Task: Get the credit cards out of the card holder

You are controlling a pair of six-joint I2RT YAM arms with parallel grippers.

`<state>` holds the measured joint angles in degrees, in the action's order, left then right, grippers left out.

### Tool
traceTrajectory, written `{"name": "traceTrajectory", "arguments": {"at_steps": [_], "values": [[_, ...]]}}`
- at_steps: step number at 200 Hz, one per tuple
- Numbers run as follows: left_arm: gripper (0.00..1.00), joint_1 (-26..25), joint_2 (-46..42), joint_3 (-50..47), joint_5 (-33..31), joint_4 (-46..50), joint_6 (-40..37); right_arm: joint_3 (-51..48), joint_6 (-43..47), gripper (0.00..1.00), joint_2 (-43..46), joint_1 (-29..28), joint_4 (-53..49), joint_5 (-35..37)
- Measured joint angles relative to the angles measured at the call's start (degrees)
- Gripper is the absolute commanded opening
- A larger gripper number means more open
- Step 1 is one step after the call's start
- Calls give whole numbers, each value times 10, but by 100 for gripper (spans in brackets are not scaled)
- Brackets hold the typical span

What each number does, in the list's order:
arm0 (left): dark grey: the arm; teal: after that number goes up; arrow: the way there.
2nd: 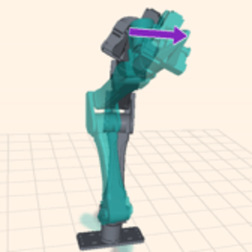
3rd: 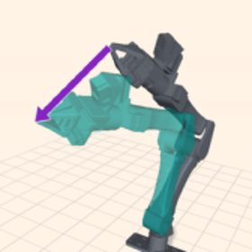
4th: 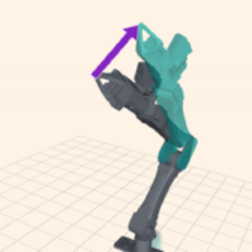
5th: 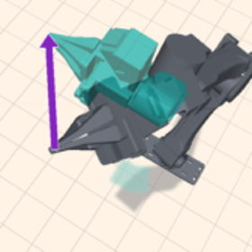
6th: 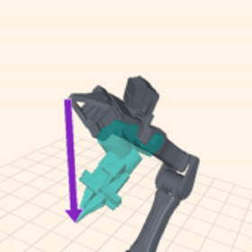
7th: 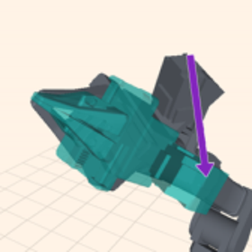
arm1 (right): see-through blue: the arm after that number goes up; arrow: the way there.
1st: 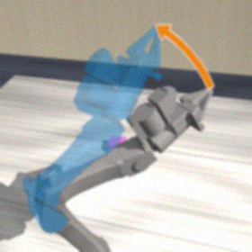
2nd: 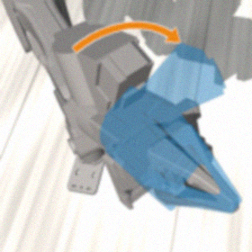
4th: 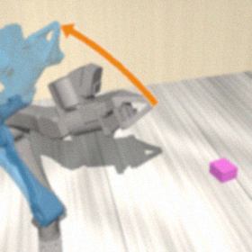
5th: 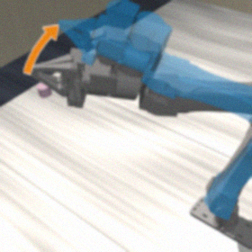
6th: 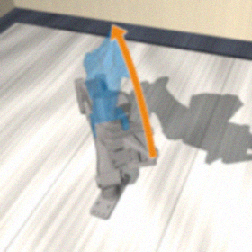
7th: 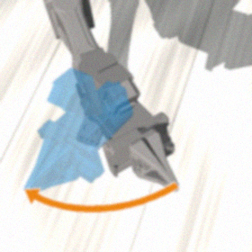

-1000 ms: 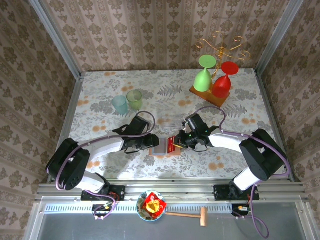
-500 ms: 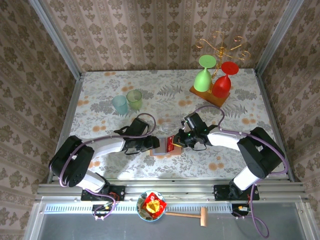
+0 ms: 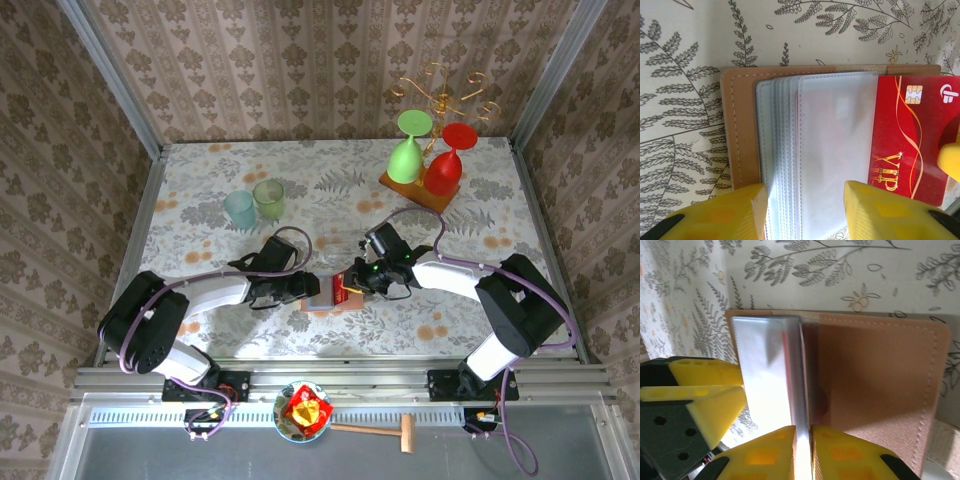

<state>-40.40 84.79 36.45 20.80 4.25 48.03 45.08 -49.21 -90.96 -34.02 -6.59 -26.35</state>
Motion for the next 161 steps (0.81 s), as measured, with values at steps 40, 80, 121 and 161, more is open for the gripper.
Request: {"name": "traceTrajectory", "arguments": {"at_steps": [40, 80, 121, 161], "values": [[45, 0, 0, -1, 0, 0, 0, 0, 0, 12, 0, -2, -15, 7], [45, 0, 0, -1, 0, 0, 0, 1, 0, 8, 0, -4, -16, 11], [45, 0, -2, -1, 0, 3, 0, 10, 7, 6, 7, -4, -30, 18], [45, 5, -26, 2, -1, 25, -1, 52, 39, 7, 24, -4, -90, 38]]}}
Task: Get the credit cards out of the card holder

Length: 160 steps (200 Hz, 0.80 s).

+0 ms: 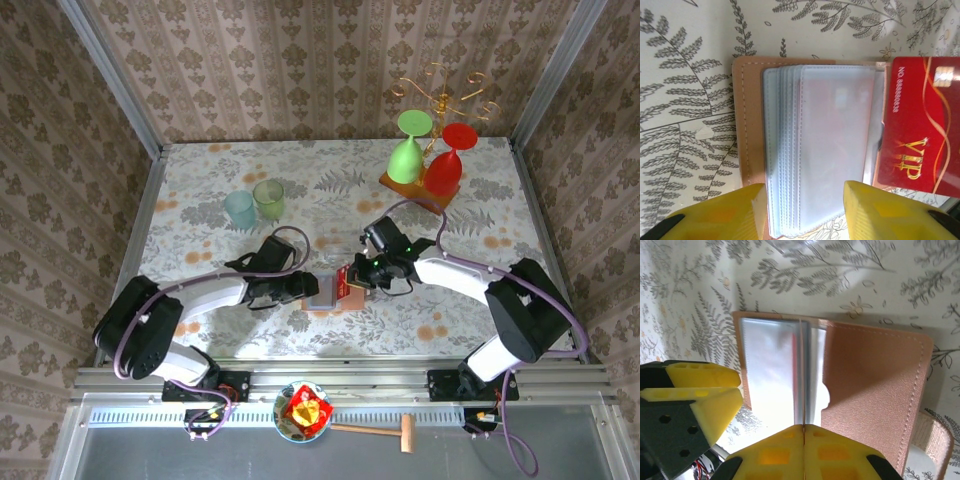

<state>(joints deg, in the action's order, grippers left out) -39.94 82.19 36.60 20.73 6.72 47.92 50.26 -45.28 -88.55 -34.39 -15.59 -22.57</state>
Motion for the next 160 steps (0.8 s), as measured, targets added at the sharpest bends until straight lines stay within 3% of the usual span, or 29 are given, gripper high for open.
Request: {"name": "traceTrajectory", "arguments": {"at_steps": [61, 109, 160], "values": [[45, 26, -46, 2, -2, 23, -2, 102, 138, 0, 3, 1, -119, 33], [45, 37, -75, -1, -2, 32, -9, 193, 379, 0, -34, 2, -215, 88], [45, 54, -107, -17, -5, 40, -18, 283, 667, 0, -92, 4, -316, 100]]}}
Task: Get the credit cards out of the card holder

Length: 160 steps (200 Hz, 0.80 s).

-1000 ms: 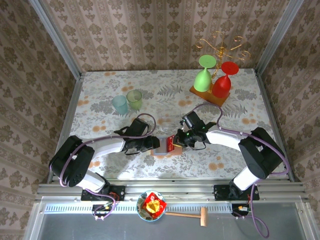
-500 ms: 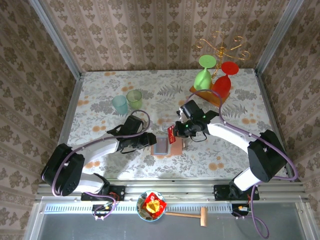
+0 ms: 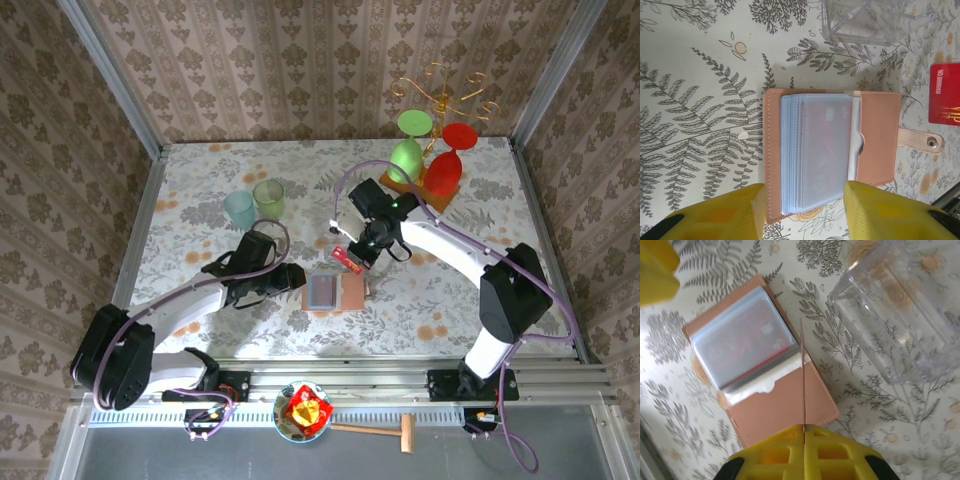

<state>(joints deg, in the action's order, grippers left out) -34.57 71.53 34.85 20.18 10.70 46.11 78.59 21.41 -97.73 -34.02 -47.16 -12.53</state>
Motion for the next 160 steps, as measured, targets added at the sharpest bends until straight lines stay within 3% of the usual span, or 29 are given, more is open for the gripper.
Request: {"name": "traceTrajectory", "arguments": {"at_steps": [65, 160], "values": [[45, 31, -39, -11, -1, 7, -12, 161, 191, 0, -119, 9, -99, 34], [45, 58, -60, -23, -6, 18, -14, 353, 290, 0, -237, 36, -195, 44]]}}
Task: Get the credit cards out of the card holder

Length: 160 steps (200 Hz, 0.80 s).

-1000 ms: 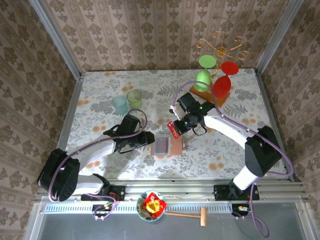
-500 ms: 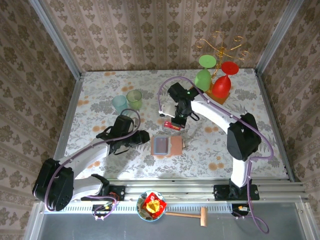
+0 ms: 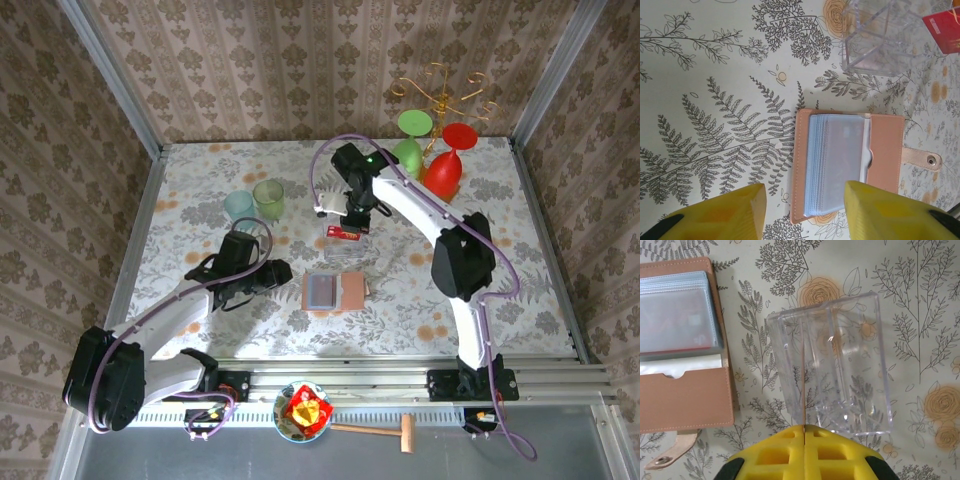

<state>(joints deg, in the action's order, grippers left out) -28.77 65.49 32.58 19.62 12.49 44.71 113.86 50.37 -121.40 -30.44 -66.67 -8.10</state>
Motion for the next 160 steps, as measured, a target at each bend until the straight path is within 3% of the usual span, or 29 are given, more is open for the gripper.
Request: {"name": "traceTrajectory", "arguments": {"at_steps": [160], "values": [[45, 8, 1, -4, 0, -1, 0, 41, 22, 0, -90, 3, -58, -10]]}}
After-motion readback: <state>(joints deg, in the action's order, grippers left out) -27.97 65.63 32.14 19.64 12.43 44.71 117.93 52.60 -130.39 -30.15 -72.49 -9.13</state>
